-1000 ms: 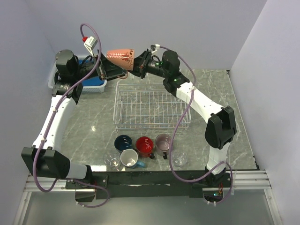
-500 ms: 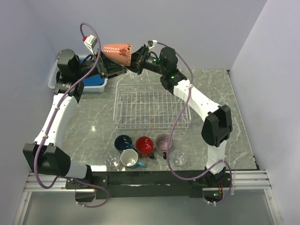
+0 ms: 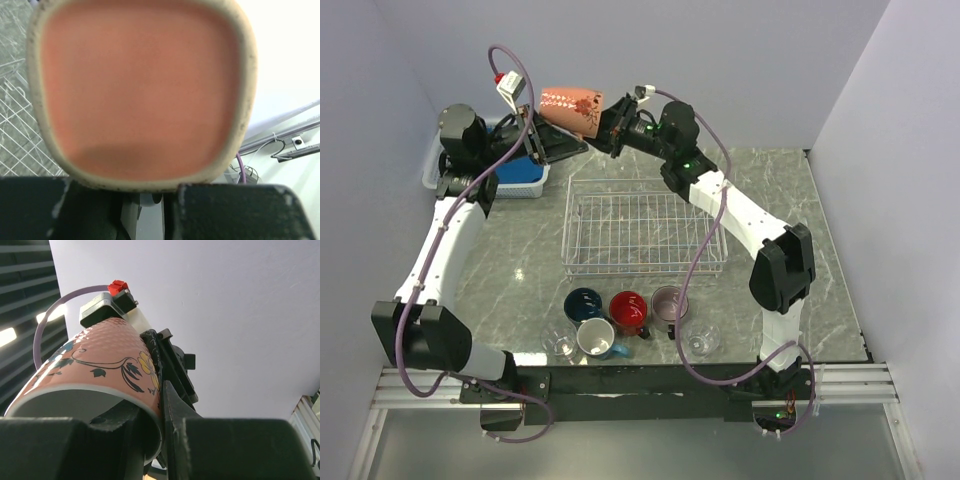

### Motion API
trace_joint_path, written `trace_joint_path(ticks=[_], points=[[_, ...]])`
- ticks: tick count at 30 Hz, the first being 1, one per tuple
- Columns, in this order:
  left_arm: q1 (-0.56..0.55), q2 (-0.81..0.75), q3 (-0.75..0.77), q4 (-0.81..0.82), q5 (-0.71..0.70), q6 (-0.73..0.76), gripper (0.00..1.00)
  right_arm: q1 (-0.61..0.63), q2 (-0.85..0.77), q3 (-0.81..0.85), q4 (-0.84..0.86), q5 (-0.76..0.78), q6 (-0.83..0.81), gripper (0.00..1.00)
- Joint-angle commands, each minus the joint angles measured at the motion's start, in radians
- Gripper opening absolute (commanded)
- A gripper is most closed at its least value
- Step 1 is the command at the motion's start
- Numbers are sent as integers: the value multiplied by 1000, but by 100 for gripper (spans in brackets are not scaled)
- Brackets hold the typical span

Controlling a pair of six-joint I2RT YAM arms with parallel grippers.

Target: Load the cups into the dish rack

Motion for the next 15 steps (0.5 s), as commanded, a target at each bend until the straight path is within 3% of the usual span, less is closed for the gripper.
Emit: trace_joint_path(ticks=[1,3,4,7,11,14,15], points=[[40,-9,23,126,62,-34,1,30,-48,-46,41,-105,-52,14],[61,-9,29,120,77,-28,1,16,-72,-83,44,-112,-59,21],[81,-7,40,109,87,-20,1,10,-85,-98,35,-118,-63,34],[124,-4,64,42,111,35,1,-27,-150,-184,1,-128,-97,54],[140,8,143,-204,114,219,1,-100,-258,-349,-8,-137,-132,60],[138,7,186,-346,78,349,1,-148,-336,-432,-36,-163,-163,60],[132,17,202,-464,65,448,1,-159,-379,-448,-51,-170,-178,59]])
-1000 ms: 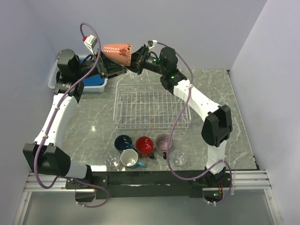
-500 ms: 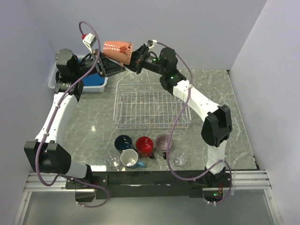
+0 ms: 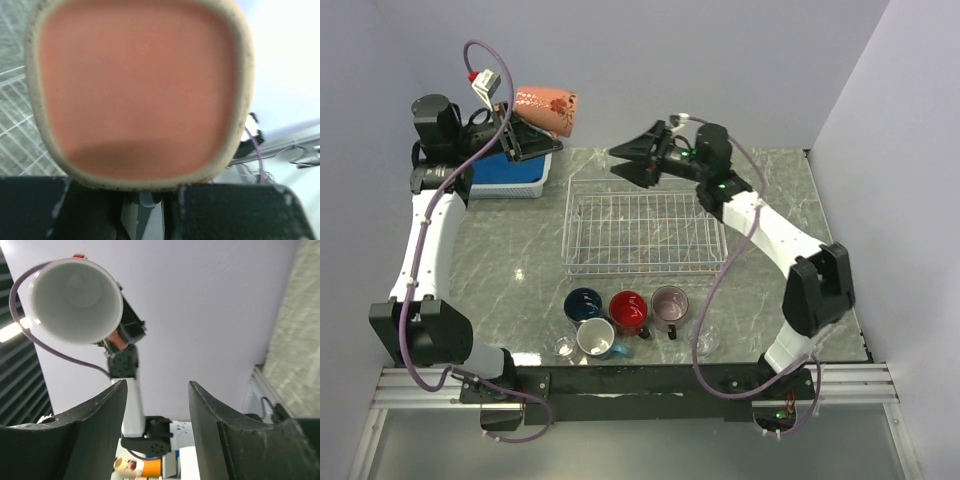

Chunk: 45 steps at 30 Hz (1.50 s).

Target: Load the cups into the dish rack

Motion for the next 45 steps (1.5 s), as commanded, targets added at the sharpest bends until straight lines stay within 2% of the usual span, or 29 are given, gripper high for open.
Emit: trace_joint_path(ticks=[1,2,3,4,5,7,8,12,16,20,23,28,36,45], points=[[-30,-6,158,-283,-82,338,1,-60,-171,-79,-54,-84,-92,59],[-42,8,187,-353,-110,402,1,-82,-195,-102,-76,-92,-127,58],[-52,42,220,-445,-155,549,1,-90,-246,-111,-99,-93,-148,57],[-109,60,278,-578,-198,615,1,-99,-274,-116,-168,-87,-174,57],[-133,92,297,-628,-296,709,1,-119,-325,-107,-217,-79,-246,57],[-194,123,327,-700,-372,766,1,-137,-375,-93,-367,-43,-353,57],[-214,161,336,-722,-474,806,1,-161,-421,-70,-425,-27,-389,57],[-347,293,494,-823,-673,897,1,-226,-547,-42,-675,81,-529,60],[-444,381,553,-796,-766,982,1,-257,-671,-56,-838,207,-657,68],[-503,520,639,-781,-792,1015,1,-271,-781,-165,-888,258,-681,70],[-547,562,645,-745,-834,1041,1,-275,-821,-211,-921,278,-701,70],[-610,603,622,-722,-926,1087,1,-298,-835,-220,-984,283,-737,70],[-661,591,410,-650,-1076,1179,1,-337,-831,-223,-995,255,-745,70],[-702,706,504,-587,-1092,1170,1,-344,-841,-237,-994,249,-733,70]])
